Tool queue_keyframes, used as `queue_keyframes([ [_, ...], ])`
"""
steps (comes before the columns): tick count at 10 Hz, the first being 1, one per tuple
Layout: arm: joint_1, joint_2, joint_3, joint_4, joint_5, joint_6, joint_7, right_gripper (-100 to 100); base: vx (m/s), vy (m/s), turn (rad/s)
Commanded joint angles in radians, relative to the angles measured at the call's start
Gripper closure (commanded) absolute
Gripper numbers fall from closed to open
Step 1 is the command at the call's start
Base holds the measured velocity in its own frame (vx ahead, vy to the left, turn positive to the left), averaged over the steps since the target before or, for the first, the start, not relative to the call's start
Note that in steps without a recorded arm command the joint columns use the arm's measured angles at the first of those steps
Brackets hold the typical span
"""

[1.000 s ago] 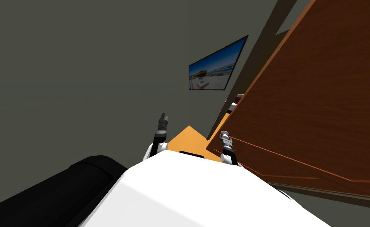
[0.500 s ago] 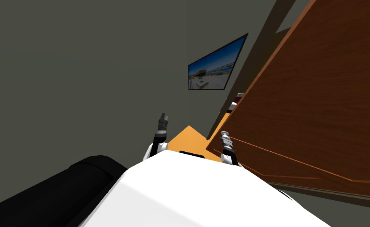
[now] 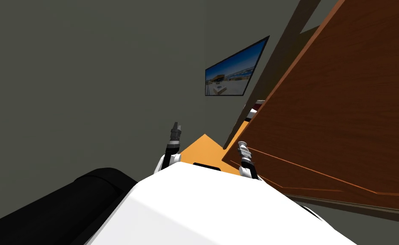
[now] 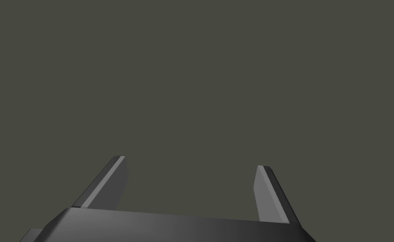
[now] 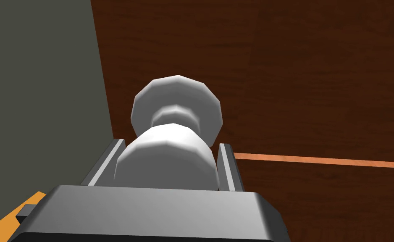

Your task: Pull the door open

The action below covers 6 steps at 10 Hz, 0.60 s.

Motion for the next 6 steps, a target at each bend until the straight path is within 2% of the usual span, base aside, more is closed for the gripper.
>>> queue_keyframes([
  [1, 0.009, -0.005, 0.022, -0.003, 0.01, -0.002, -0.023, 100, -0.238, -0.026, 0.111],
  [4, 0.022, -0.03, 0.063, -0.012, 0.03, -0.009, -0.073, 100, -0.26, -0.027, 0.136],
  [6, 0.03, -0.043, 0.086, -0.017, 0.041, -0.013, -0.1, 100, -0.237, -0.075, 0.136],
])
